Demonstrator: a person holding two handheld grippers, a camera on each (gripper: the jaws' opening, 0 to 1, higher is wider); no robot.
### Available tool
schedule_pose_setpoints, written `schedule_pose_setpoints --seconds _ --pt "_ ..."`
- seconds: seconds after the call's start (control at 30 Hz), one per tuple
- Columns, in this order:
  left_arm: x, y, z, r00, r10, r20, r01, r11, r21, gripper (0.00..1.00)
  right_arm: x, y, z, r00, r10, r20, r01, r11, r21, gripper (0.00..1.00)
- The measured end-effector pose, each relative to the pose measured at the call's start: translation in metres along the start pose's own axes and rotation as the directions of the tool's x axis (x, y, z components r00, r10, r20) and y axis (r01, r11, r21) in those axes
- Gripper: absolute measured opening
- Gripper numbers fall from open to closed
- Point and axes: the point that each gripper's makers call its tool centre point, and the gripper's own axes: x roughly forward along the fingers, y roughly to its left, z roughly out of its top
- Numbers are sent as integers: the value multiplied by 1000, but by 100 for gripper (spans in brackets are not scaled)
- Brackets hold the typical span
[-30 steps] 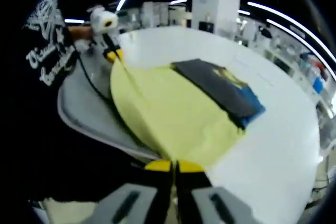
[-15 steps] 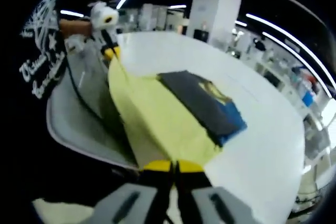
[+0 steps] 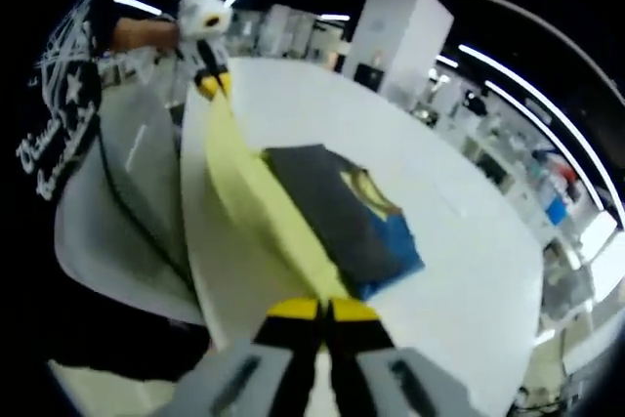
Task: Fold the garment on the visible template until the final outline fits inside the template.
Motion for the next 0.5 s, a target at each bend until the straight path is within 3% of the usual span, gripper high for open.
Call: schedule_pose_setpoints --seconds 0.43,0.5 --pt "16 55 25 1000 24 9 -24 998 61 0 14 -36 16 998 -57 -8 57 998 -30 0" --pt "19 56 29 1000 27 10 -27 998 61 0 17 -41 17 998 -63 -10 62 997 -36 0"
